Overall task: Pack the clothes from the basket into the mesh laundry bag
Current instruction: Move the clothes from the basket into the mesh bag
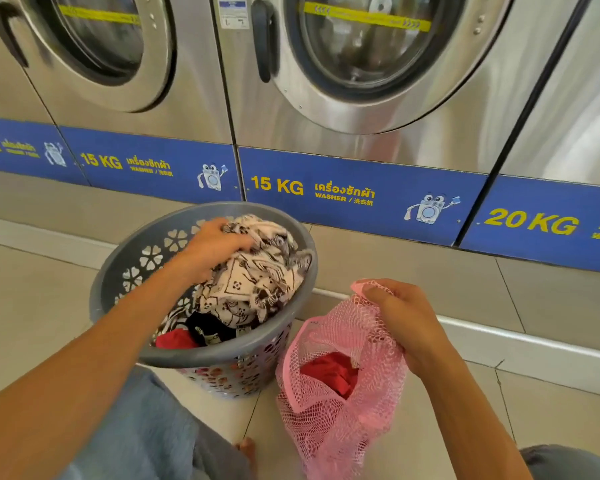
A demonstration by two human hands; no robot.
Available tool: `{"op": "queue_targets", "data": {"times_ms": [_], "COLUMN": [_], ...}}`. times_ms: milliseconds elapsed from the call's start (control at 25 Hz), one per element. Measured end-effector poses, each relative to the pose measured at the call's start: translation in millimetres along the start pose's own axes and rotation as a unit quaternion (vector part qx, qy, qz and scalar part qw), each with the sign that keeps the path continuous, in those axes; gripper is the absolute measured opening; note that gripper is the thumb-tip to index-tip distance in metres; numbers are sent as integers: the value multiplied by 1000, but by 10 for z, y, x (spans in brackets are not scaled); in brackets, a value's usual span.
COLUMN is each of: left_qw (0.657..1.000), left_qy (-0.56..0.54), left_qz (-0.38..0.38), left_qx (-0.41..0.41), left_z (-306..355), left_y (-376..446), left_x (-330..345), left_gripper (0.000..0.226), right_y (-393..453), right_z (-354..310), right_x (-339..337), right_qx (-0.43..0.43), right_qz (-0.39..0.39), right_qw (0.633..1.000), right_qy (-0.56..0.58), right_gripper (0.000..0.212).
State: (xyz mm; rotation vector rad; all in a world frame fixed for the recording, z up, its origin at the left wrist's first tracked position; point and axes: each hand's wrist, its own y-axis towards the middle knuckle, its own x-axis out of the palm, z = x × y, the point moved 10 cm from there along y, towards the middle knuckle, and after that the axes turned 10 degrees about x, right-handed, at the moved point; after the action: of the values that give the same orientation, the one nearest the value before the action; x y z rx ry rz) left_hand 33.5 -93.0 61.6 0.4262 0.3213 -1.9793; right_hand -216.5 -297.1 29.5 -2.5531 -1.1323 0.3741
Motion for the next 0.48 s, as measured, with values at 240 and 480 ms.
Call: {"op": "queue_targets", "data": {"times_ms": [240,480], "left_qw": [950,880], "left_qy": [-300,-368], "left_qz": [-84,-275], "left_qx": [11,-121], "left_z": [625,292], "left_y": [-728,-1427], "left_x": [519,1875], "left_gripper": [30,22], "right_y": [-89,-211], "right_z": [30,-56], "right_x": [-301,-491], "right_qx": [6,20], "right_qz": [35,38], "right_qw": [998,998], "right_qy": [50,37], "right_gripper": [18,25]}}
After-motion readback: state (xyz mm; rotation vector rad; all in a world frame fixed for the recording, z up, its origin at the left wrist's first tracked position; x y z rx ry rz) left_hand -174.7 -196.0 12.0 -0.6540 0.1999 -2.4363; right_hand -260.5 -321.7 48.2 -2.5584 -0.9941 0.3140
